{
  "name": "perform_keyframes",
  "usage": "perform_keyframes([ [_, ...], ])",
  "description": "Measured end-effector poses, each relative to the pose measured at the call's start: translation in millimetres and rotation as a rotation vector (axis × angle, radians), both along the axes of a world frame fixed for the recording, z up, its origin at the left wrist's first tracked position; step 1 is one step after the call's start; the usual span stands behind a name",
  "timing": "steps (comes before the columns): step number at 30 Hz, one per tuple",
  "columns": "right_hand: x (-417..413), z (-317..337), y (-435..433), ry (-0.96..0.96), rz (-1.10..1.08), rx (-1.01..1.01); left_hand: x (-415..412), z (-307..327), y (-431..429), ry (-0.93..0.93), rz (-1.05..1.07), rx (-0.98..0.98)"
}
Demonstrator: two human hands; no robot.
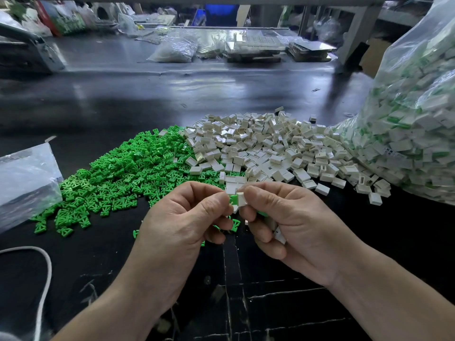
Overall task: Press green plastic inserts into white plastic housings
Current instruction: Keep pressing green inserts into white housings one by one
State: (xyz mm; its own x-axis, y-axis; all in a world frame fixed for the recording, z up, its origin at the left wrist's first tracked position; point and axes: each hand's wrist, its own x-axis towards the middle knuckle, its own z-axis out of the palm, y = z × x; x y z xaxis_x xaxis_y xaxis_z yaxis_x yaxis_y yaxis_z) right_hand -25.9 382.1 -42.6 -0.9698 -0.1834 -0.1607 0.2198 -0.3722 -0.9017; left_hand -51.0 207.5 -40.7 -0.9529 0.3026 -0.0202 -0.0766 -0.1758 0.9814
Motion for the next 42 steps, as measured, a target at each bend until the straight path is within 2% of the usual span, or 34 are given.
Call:
perform_keyframes([
  [3,1.3,0.1,0.1,0.060,-0.018,0.087,0.0,-0.6,-0.3,0.037,0.026,-0.020],
  [7,2.6,-2.1,-0.6,0.121,-0.031,0.304,1.0,-1.9,0.1,0.068,0.027,-0.044],
  [10,3.4,-3.3,-0.6,0.158,-0.031,0.373,0.8,-2.0,-0.6,0.046,-0.001,-0.024],
  [20,6.9,2.2,-3.2,0.131,0.120,0.162,4.1,2.4,2.0,-0.269,-0.432,0.426],
  [28,7.2,1.7,-5.1,0.112,0.097,0.187,3.9,-0.5,5.2,-0.334,-0.340,0.457],
  [31,7.4,2.0,-5.3,0.114,0.078,0.186,4.1,-0.9,5.8,-0.319,-0.359,0.477],
  [36,7.9,1.3,-11.2,0.113,0.037,0.188,9.5,-2.1,11.4,-0.261,-0.256,0.437],
  [42,11.4,5.0,-13.0,0.087,0.011,0.130,9.3,-5.2,10.5,-0.218,-0.331,0.526],
])
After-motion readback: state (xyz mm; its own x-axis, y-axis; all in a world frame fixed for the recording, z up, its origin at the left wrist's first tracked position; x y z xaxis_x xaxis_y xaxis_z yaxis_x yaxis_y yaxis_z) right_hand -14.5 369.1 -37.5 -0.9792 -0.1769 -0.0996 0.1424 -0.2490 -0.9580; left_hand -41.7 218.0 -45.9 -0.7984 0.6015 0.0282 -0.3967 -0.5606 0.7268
